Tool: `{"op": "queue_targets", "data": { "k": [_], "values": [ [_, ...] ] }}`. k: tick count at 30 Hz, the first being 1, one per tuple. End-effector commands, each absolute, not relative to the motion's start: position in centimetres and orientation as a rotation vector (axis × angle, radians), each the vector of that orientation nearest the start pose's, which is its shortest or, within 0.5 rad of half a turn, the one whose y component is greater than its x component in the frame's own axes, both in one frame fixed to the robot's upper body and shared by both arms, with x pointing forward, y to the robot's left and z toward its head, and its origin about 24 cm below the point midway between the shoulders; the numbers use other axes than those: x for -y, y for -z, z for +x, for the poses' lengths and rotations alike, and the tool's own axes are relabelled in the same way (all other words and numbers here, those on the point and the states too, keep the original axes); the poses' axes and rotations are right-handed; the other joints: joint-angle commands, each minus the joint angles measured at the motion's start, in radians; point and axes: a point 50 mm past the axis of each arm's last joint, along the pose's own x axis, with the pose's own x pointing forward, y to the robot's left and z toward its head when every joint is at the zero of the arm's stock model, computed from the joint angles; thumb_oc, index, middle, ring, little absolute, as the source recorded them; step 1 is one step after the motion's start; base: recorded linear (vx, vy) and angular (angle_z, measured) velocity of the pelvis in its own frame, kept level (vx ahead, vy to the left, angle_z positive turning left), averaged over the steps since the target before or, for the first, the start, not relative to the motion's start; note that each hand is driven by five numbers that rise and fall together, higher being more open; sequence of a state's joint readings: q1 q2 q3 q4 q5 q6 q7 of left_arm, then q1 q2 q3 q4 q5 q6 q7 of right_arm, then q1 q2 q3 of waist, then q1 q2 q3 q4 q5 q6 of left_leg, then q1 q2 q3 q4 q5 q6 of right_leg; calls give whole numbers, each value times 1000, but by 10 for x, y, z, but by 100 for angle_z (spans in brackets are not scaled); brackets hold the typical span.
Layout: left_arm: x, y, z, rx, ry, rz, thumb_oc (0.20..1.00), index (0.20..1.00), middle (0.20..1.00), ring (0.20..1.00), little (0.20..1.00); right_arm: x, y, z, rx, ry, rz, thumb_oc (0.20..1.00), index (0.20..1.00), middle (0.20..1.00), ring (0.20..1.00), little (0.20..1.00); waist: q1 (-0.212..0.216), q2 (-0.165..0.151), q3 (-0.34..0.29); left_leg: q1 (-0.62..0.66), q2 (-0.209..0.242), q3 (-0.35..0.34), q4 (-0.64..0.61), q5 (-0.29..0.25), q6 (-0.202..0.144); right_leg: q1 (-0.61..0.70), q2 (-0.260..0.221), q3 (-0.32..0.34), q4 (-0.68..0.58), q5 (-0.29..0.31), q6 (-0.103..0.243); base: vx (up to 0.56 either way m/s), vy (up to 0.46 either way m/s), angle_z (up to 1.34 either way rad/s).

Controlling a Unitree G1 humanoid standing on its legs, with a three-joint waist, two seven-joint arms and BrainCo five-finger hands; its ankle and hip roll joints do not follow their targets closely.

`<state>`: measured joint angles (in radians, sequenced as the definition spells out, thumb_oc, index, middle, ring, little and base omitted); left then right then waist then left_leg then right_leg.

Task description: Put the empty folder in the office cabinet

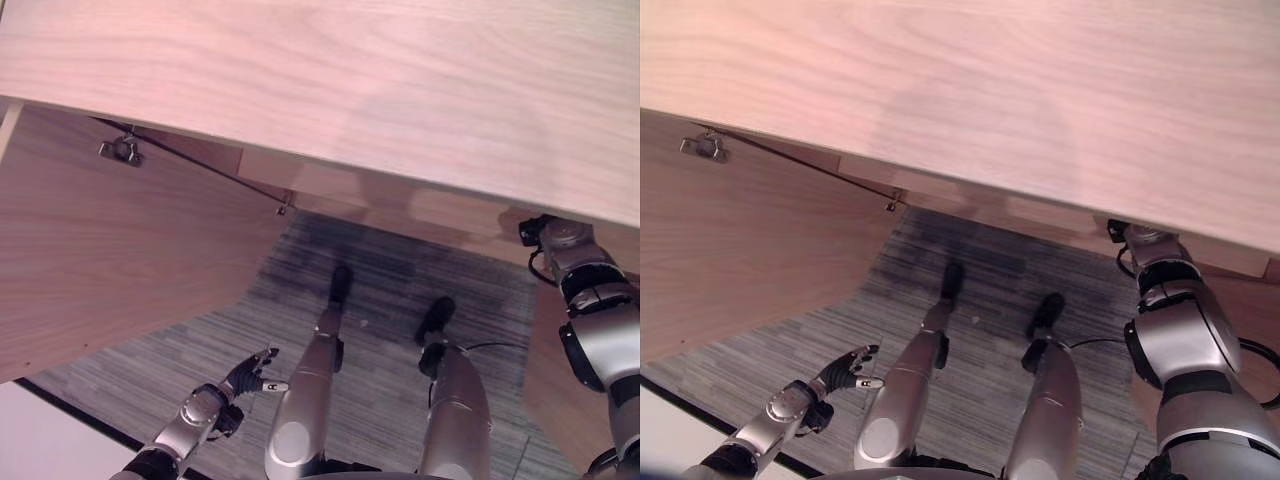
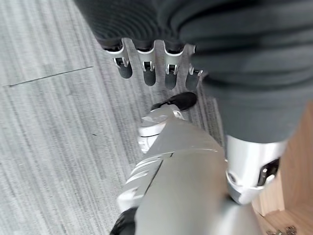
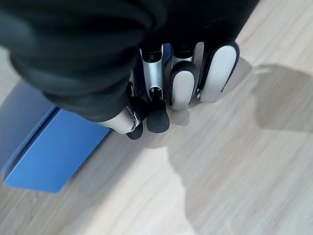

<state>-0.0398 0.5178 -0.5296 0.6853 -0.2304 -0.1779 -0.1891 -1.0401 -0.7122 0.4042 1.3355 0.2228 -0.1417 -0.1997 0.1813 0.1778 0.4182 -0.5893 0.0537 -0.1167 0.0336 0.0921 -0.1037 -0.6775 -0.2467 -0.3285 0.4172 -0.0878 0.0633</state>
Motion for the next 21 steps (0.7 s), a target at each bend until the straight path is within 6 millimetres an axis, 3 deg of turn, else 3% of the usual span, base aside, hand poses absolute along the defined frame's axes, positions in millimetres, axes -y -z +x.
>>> {"op": "queue_targets", "data": {
  "k": [1,3,4,6,7,8,15,21],
  "values": [
    [-227,98,163,-736,491,396,1000,1000,1000,1000,1000,385,-269,349,127,761,-659,200,200,200,200,200,33,-10,-34,78,23,-27,48,-41,-2,93,-6,52,-4,-36,103,140,-56,2],
    [-229,98,162,-741,491,393,1000,1000,1000,1000,1000,384,-281,348,155,771,-677,200,200,200,200,200,35,-8,-30,77,23,-23,38,-11,1,92,-6,39,-18,0,94,-41,11,11],
    [-229,98,161,-744,492,392,1000,1000,1000,1000,1000,384,-287,348,166,774,-687,200,200,200,200,200,33,-12,-39,96,25,-27,26,-36,-3,102,-3,49,-13,-35,104,36,-26,-15],
    [-232,97,160,-749,484,387,1000,1000,1000,1000,1000,382,-302,347,203,784,-695,200,200,200,200,200,32,-14,-43,113,25,-28,9,-31,-4,114,-3,46,-18,-34,103,29,-16,-12],
    [-233,97,161,-750,480,387,1000,1000,1000,1000,1000,381,-306,347,217,786,-688,200,200,200,200,200,33,-11,-35,107,25,-25,7,-3,-2,115,-5,31,-32,4,94,-81,35,23],
    [-233,98,160,-754,477,380,1000,1000,1000,1000,1000,380,-306,347,225,784,-681,200,200,200,200,200,32,-12,-37,112,25,-25,1,-1,-2,120,-4,31,-37,5,94,-81,35,16],
    [-238,101,158,-771,452,390,1000,1000,1000,1000,1000,375,-301,352,231,754,-642,200,200,200,200,200,32,-23,-43,153,22,-31,-34,5,-5,163,-3,22,-67,14,97,2,-1,-2],
    [-243,102,159,-782,405,382,1000,1000,1000,1000,1000,365,-284,359,246,699,-541,200,200,200,200,200,27,-33,-44,181,19,-28,-56,10,-7,193,-2,20,-93,27,101,0,0,0]
  ]
}}
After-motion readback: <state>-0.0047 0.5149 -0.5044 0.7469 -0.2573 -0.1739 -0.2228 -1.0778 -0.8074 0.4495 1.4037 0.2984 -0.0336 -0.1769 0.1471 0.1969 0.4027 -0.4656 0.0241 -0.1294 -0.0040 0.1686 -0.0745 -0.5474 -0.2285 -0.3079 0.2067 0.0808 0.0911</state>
